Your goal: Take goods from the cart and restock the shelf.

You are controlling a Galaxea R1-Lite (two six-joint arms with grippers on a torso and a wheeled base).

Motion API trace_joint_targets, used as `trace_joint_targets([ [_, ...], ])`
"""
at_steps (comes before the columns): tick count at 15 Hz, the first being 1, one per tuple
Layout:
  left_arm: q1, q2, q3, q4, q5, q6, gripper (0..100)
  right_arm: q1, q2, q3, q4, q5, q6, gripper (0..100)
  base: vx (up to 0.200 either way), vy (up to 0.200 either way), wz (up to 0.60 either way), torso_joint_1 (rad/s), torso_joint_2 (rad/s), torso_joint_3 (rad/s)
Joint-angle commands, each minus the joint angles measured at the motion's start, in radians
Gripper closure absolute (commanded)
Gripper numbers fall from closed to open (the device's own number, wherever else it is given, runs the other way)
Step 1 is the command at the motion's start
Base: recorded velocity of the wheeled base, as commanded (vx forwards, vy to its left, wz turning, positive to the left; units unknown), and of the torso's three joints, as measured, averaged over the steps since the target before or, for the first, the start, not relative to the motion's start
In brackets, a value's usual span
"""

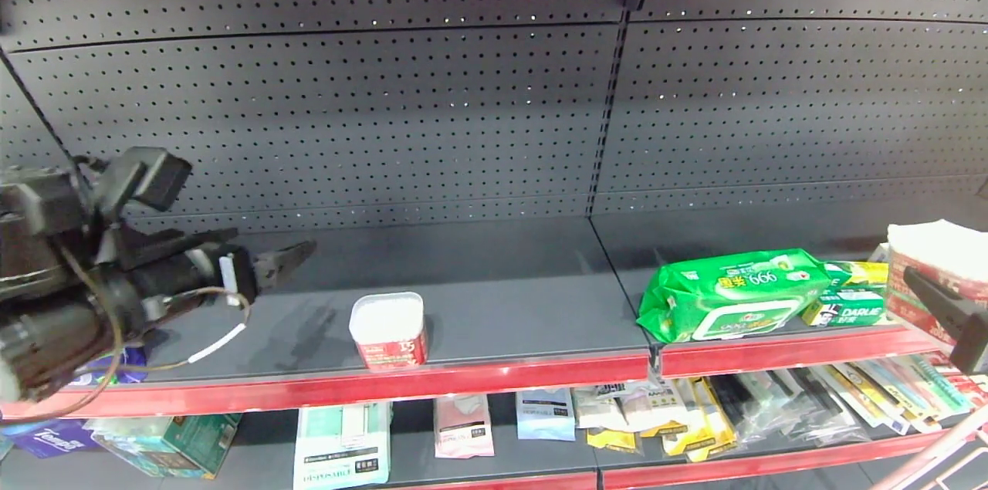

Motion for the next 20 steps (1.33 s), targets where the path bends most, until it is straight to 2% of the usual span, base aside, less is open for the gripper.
trace_joint_targets([
  [1,0.075,-0.402,0.098,0.24,-0.129,-0.006,0,0.002,0.076,-0.059,-0.001,0.002,-0.003,100,0.0,0.0,0.0,0.0,0.0,0.0],
  [2,0.076,-0.505,0.089,0.365,-0.166,-0.006,0,0.01,0.089,-0.076,-0.001,0.002,-0.004,100,0.0,0.0,0.0,0.0,0.0,0.0],
  [4,0.076,-0.652,0.06,0.589,-0.179,-0.004,0,0.036,0.097,-0.09,-0.001,0.002,-0.03,100,0.0,0.0,0.0,0.0,0.0,0.0],
  [6,0.076,-0.744,0.052,0.691,-0.178,-0.004,0,0.065,0.089,-0.087,-0.001,0.002,-0.037,100,0.0,0.0,0.3,0.001,0.0,-0.004],
  [9,0.076,-0.782,0.053,0.737,-0.176,0.002,0,0.104,0.089,-0.101,-0.001,0.002,-0.037,100,0.0,0.0,0.6,-0.002,0.0,0.001],
  [14,0.075,-0.796,0.058,0.737,-0.175,0.017,0,0.113,0.097,-0.121,-0.001,0.003,-0.037,100,0.0,0.0,0.6,0.003,0.0,0.008],
  [17,0.076,-0.844,0.058,0.772,-0.176,0.017,0,0.151,0.137,-0.171,-0.001,0.029,-0.038,100,0.0,0.0,0.0,0.0,0.0,0.0],
  [20,0.075,-0.919,0.069,0.847,-0.176,0.056,0,0.246,0.261,-0.272,-0.004,0.06,-0.018,100,0.0,0.0,0.0,0.0,0.0,0.0],
])
